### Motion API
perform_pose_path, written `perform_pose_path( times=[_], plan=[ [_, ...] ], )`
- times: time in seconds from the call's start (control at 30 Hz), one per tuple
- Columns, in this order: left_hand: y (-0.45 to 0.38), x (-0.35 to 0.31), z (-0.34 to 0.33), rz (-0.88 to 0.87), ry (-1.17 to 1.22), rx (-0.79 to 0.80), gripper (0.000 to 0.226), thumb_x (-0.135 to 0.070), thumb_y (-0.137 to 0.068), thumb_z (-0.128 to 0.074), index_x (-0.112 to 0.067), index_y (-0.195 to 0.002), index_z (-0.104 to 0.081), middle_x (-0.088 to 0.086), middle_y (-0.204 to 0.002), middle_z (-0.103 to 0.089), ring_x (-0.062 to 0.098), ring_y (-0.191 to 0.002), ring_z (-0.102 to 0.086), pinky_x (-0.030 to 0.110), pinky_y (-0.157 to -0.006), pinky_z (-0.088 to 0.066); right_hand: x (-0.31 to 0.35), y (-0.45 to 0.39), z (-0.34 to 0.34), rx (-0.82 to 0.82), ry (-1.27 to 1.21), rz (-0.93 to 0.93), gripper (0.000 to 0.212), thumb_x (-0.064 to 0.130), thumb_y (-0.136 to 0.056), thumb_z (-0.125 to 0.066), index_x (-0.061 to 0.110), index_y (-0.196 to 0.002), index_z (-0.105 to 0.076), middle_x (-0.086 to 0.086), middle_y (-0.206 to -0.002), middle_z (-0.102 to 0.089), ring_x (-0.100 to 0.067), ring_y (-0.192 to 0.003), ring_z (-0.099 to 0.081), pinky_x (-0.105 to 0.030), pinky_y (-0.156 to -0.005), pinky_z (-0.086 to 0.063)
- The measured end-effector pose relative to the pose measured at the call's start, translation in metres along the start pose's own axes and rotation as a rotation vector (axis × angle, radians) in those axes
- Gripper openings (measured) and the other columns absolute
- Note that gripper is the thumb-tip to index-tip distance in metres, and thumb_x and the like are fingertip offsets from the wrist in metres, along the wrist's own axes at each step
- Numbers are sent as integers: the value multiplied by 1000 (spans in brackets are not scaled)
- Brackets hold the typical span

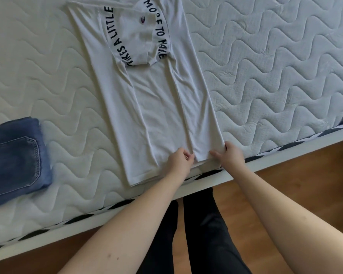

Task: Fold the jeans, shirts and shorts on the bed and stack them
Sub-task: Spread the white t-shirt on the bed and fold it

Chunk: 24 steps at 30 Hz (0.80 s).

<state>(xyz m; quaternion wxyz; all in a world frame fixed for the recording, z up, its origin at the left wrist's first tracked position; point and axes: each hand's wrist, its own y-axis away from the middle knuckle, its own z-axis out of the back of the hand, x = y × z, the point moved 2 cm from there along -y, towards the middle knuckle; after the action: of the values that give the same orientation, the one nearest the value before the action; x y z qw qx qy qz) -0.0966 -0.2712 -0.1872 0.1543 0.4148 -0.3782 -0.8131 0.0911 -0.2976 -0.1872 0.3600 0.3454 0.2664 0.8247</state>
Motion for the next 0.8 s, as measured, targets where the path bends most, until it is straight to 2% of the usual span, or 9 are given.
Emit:
perform_pose_path(
  times=[0.07, 0.17, 0.23, 0.3, 0.37, 0.43, 0.63, 0.7, 0.8],
  plan=[
    [14, 11, 19, -130, -130, -37, 16, -31, -92, -60, -28, -77, -53, -6, -75, -64, 15, -71, -62, 29, -63, -50, -5, 6, 0, 6, -52, -14, 27, 36, -85, -70, 17, -98, -57, 1, -85, -62, -16, -75, -59, -30, -55, -42],
    [34, 36, 55, -354, -229, -196, 5, -22, -91, -61, -18, -93, -62, -3, -91, -61, 17, -82, -58, 33, -74, -49, -15, 14, -3, 6, -192, -68, 25, 38, -85, -72, 17, -95, -61, -1, -85, -67, -21, -79, -64, -35, -64, -51],
    [45, 57, 78, -441, -375, -407, 19, -18, -86, -69, -11, -103, -66, 6, -102, -60, 27, -92, -58, 40, -81, -49, -22, 18, -9, 16, -305, -88, 23, 37, -84, -73, 18, -93, -64, -3, -86, -70, -23, -82, -67, -41, -73, -56],
    [52, 83, 93, -383, -469, -544, 41, -25, -79, -78, -10, -115, -65, 14, -115, -57, 36, -102, -57, 46, -83, -48, -25, 19, -13, 25, -427, -103, 24, 35, -85, -74, 16, -98, -67, -1, -83, -72, -19, -80, -69, -39, -73, -59],
    [53, 110, 99, -267, -558, -460, 63, -41, -78, -78, -15, -132, -57, 18, -136, -45, 37, -121, -47, 49, -92, -44, -26, 17, -15, 25, -529, -111, 26, 36, -86, -73, 14, -98, -67, 2, -74, -72, -12, -70, -70, -30, -62, -57],
    [55, 132, 97, -237, -666, -350, 68, -47, -82, -72, -22, -141, -49, 16, -149, -32, 34, -134, -35, 49, -102, -37, -27, 13, -15, 32, -589, -102, 24, 38, -86, -72, 16, -94, -67, 4, -72, -71, -6, -63, -69, -24, -53, -53],
    [53, 140, 103, -281, -452, -453, 16, -1, -88, -63, -4, -103, -66, 13, -130, -49, 33, -120, -45, 44, -97, -44, -33, 3, -6, 33, -504, -26, 12, 26, -87, -70, 17, -90, -62, 0, -71, -70, -20, -68, -68, -31, -57, -52],
    [55, 141, 104, -318, -489, -456, 10, 3, -86, -62, -1, -95, -63, 12, -117, -52, 31, -108, -48, 35, -89, -42, -34, 4, -3, 36, -474, -4, 15, 23, -88, -70, 14, -91, -59, -4, -76, -71, -20, -70, -70, -30, -54, -52],
    [59, 147, 110, -260, -462, -469, 17, -11, -91, -58, -13, -107, -57, 0, -113, -47, 19, -101, -50, 26, -81, -35, -33, 5, -1, 42, -425, 3, 15, 20, -89, -69, 11, -90, -57, -8, -82, -71, -18, -69, -70, -28, -51, -50]
  ],
)
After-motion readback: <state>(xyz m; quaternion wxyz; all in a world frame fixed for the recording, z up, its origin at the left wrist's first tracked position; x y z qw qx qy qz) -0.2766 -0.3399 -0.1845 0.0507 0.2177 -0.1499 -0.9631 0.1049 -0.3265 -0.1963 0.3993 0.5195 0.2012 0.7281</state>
